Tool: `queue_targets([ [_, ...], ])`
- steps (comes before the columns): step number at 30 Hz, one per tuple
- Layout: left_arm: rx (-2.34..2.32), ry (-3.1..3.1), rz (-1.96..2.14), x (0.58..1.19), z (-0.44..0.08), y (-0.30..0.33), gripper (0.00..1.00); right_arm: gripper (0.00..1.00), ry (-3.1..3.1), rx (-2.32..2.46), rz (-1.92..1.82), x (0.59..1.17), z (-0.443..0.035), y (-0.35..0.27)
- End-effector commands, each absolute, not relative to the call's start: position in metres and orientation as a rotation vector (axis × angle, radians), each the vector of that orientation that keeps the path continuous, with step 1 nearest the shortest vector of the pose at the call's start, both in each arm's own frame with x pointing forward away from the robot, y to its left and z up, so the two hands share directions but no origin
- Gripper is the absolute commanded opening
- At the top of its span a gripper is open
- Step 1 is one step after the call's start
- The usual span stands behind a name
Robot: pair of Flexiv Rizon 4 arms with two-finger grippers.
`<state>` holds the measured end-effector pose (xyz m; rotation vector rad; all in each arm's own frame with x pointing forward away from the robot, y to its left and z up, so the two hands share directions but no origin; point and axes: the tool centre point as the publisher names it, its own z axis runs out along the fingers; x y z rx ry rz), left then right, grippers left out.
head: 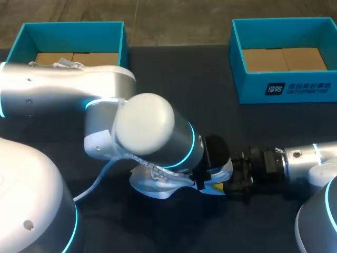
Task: Take the shoe out of the shoebox, open the shoe tongue, remove and reinsert the insole, then place the shoe into the shoebox
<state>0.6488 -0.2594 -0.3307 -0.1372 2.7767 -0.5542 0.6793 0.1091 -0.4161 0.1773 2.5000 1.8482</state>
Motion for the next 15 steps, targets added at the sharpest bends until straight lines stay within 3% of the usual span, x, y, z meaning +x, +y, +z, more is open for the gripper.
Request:
queue_targets([
  [1,-0.156,2.766,-0.520,0.6493,-0.3359,-0.2661,0.44,0.00,2.502,0.180,1.844,0.6787,-0.4167,0.1097],
  [15,-0.197,2.761,-0.503,0.6575,-0.3419,-0.2654,0.36,0.00,2.502,0.180,1.844,0.6787,-0.4167,0.1097],
])
